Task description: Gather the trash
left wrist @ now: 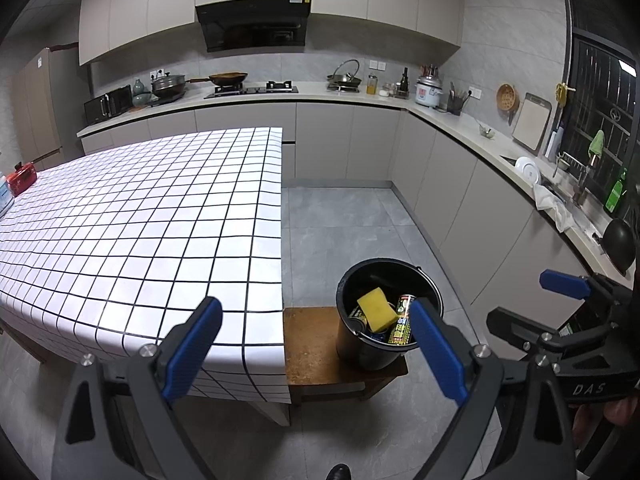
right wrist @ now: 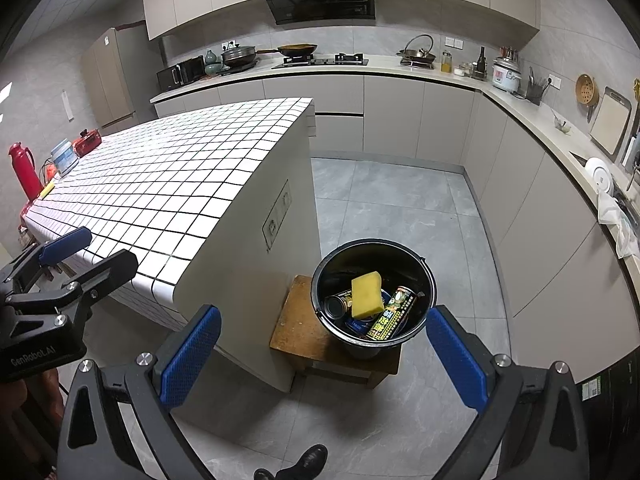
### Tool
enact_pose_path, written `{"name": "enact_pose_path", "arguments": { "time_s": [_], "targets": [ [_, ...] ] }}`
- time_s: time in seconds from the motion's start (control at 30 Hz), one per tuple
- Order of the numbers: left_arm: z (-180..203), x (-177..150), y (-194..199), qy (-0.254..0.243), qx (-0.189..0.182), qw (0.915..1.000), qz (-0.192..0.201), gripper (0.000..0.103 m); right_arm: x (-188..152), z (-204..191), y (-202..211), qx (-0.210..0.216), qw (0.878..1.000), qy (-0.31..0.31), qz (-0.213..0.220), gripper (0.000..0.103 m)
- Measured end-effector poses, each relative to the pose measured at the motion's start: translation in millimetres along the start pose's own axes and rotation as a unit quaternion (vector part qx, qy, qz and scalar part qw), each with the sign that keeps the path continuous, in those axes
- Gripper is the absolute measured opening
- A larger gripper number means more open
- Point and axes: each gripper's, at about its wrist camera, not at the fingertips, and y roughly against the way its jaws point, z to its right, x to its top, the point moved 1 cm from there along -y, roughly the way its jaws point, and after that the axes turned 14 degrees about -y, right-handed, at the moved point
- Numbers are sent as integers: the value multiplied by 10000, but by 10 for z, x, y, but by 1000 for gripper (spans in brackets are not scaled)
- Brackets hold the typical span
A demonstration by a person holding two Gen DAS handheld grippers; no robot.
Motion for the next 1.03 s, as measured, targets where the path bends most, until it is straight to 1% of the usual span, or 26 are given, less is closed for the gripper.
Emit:
{"name": "enact_pose_path", "arguments": {
  "time_s": [0.43,0.63,0.7,0.87,1.0,1.03],
  "targets": [
    [-23,-7,-31,42,-14,10000,1,95,15,-20,-34,-2,10000,18,-18,103],
    [-82,-13,-58,93,8,10000,18,95,45,-53,-87,-2,10000,37,-41,103],
    [-96,-17,-51,87,75,9999,60,95,51,-65,-105,0,10000,44,-48,103],
    [-181,-45,-66,203,-27,9996,194,95,68,-75,-139,-20,10000,48,-63,103],
    [-179,-34,-93,211,-33,9996,183,95,72,-71,-148,-17,10000,50,-58,103],
    [-174,-36,-96,214,-29,9996,164,97,73,-69,-149,-15,10000,51,-56,103]
  ]
}}
